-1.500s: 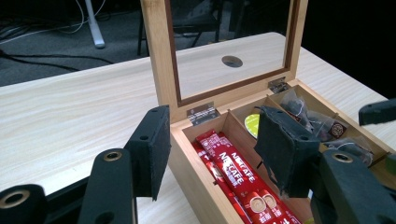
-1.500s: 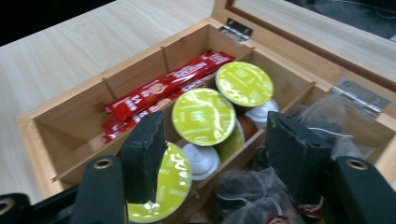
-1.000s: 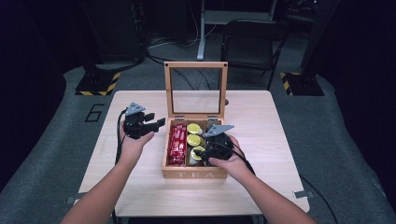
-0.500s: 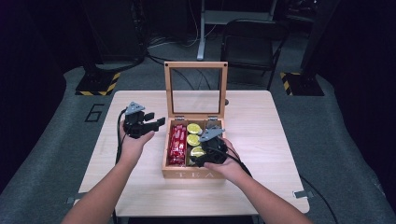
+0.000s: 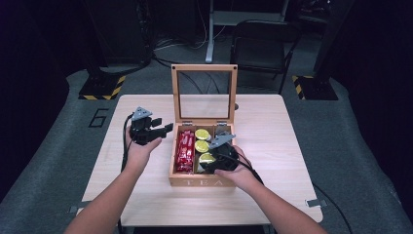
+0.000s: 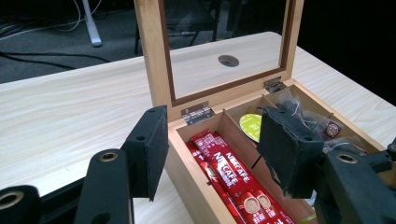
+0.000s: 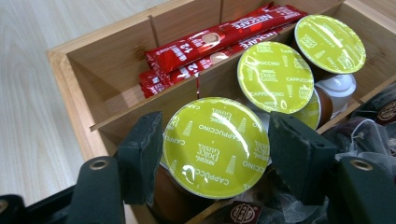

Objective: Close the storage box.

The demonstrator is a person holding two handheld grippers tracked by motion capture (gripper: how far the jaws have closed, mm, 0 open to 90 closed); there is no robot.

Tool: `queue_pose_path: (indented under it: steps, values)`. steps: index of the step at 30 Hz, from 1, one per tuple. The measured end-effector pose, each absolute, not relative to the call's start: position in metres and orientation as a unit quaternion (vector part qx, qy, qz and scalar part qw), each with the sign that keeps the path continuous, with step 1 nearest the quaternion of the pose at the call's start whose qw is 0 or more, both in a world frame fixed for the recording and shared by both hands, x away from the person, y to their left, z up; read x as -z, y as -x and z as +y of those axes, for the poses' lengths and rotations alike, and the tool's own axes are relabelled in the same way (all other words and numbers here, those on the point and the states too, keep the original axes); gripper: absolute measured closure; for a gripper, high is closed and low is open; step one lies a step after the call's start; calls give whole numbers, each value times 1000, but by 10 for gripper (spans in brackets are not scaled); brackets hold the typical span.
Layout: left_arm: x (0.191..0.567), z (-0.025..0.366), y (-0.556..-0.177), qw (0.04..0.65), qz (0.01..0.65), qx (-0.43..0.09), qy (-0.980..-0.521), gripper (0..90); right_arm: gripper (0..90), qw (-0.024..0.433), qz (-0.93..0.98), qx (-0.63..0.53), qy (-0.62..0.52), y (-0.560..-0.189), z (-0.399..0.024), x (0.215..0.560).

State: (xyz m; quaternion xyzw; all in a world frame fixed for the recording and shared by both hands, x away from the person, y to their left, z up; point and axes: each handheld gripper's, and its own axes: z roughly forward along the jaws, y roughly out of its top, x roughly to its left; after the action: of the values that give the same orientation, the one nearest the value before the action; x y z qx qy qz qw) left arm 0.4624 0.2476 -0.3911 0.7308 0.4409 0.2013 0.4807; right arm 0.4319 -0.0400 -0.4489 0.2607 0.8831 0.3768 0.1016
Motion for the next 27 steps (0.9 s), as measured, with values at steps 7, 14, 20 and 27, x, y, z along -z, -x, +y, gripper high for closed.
queue_pose_path:
  steps: [7, 14, 20, 27]
  values:
    - [390, 248, -461, 482, 439, -205, -730, 428, 365, 110, 880, -388, -253, -428, -39, 439]
    - [388, 249, -461, 481, 439, -206, -730, 428, 365, 117, 875, -396, -252, -428, -43, 427]
    - [389, 252, -460, 480, 440, -207, -730, 428, 365, 129, 872, -395, -260, -432, -53, 419]
    - [390, 252, -460, 483, 446, -207, -724, 428, 365, 144, 866, -395, -272, -437, -69, 413]
